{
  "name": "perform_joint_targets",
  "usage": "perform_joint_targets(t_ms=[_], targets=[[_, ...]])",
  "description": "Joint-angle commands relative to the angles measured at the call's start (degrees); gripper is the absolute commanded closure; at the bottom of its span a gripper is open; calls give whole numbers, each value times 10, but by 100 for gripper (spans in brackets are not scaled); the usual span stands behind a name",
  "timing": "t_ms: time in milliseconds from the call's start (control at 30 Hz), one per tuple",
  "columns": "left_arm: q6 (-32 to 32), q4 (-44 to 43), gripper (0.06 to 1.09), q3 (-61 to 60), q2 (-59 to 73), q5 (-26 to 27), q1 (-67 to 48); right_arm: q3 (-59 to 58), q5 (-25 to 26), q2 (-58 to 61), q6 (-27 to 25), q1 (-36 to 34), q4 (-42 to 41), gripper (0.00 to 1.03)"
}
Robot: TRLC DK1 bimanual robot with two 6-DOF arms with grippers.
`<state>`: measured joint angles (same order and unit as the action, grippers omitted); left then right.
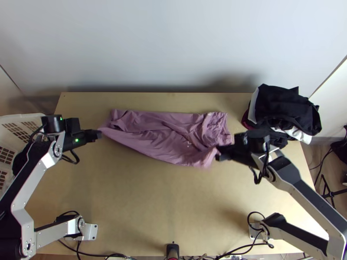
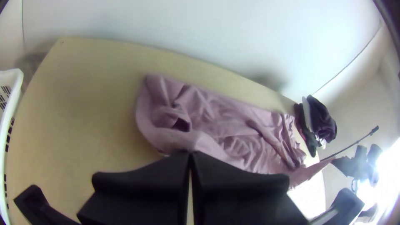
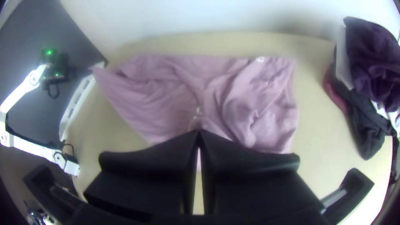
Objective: Fold the t-shirt
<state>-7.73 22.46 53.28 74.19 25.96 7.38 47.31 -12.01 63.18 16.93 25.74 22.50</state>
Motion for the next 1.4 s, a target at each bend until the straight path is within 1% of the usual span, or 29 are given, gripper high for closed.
perform_joint_targets(t_ms=[0, 67, 400, 600, 733, 900, 1033, 1167, 1300, 1367], targets=[[-39, -11, 104, 67, 62, -6, -13, 44, 3, 46, 7, -43, -84, 100], [-53, -27, 104, 87, 95, -21, -13, 54, 8, 68, 8, -51, -100, 100], [-99, -36, 104, 185, 236, -48, -13, 106, 28, 176, 11, -78, -167, 100], [-116, -40, 104, 231, 294, -63, -20, 145, 37, 258, 11, -107, -180, 100], [-133, -39, 104, 271, 336, -80, -21, 153, 38, 299, 11, -123, -206, 100], [-149, -35, 104, 314, 386, -86, -18, 155, 40, 340, 11, -139, -238, 100], [-163, -33, 104, 337, 423, -90, -19, 159, 42, 368, 9, -142, -245, 100], [-171, -15, 104, 370, 467, -115, -28, 161, 49, 394, 0, -140, -246, 100], [-182, 12, 104, 399, 496, -128, -34, 159, 50, 404, -9, -133, -246, 100], [-186, 32, 99, 412, 507, -127, -35, 154, 49, 408, -10, -130, -246, 100]])
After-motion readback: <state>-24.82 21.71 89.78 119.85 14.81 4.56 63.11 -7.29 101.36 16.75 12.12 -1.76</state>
